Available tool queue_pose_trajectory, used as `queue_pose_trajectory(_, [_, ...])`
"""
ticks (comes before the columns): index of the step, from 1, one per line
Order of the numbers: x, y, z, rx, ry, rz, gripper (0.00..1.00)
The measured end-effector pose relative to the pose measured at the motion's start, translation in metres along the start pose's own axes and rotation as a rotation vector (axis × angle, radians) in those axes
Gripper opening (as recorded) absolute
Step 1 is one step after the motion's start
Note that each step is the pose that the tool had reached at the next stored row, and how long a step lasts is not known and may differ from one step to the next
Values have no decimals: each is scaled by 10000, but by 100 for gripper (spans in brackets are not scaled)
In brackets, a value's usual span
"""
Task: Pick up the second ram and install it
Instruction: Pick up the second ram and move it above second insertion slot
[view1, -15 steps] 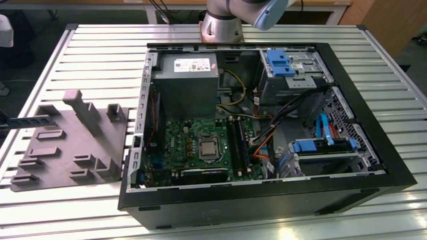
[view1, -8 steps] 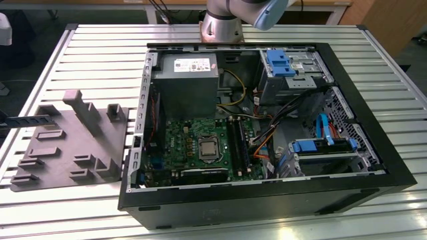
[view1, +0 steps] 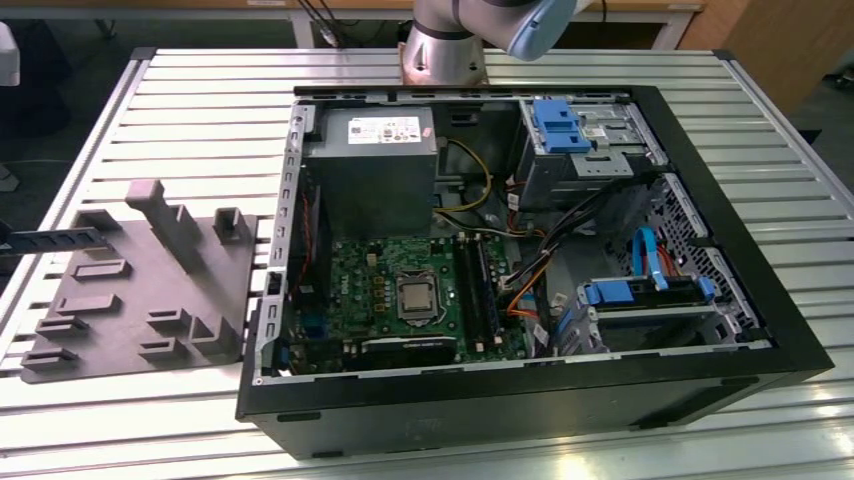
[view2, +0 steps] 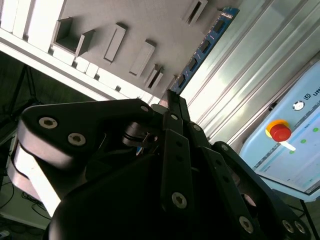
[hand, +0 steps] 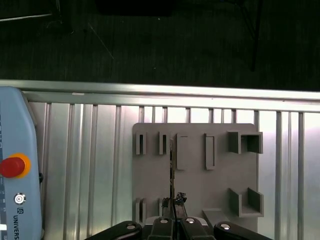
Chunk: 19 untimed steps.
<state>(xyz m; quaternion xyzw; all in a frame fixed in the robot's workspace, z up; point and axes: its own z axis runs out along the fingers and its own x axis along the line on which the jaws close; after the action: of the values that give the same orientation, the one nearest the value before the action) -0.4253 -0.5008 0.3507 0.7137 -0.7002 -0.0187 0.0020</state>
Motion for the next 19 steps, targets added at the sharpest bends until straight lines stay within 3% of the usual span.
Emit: queue_pose_trajectory(19, [-2,2,-86,0,0,0,12])
